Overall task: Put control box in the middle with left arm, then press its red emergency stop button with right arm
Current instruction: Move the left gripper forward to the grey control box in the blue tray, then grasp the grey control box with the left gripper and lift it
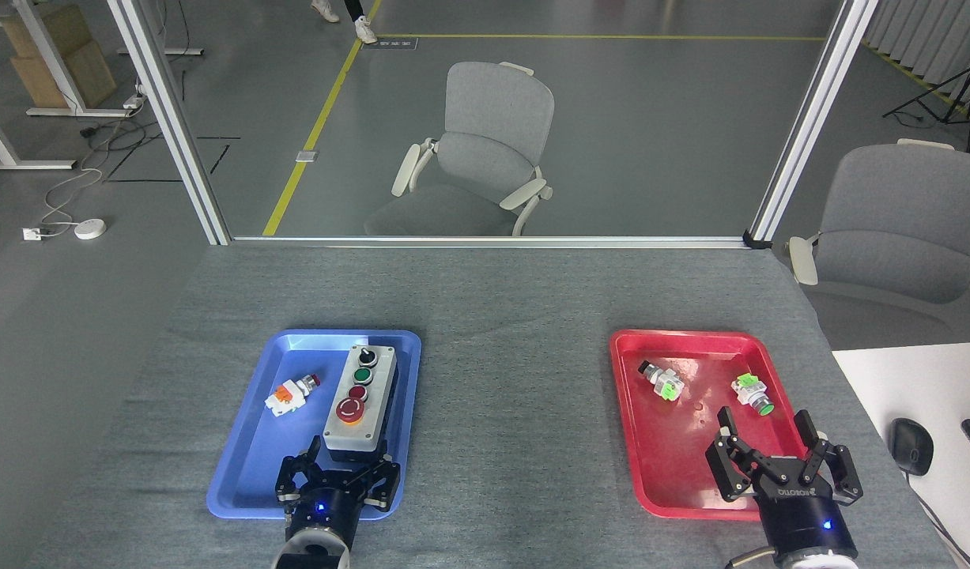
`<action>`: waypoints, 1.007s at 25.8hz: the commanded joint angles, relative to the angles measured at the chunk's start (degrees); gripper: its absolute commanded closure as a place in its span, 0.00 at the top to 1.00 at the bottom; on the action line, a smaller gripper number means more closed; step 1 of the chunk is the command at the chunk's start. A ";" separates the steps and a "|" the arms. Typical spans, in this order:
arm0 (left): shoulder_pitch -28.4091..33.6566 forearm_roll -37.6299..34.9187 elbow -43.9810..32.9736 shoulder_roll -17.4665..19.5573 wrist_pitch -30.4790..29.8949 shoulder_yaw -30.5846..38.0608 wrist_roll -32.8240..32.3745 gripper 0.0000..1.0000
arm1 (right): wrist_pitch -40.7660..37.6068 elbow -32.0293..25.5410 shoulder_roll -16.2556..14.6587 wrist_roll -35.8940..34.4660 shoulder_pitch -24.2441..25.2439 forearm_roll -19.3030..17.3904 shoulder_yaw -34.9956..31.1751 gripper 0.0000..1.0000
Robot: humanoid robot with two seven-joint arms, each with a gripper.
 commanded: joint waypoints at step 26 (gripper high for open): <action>-14.91 9.66 20.45 -2.42 -1.77 1.61 0.57 0.91 | 0.04 -1.66 0.76 0.01 1.01 0.02 -1.09 0.98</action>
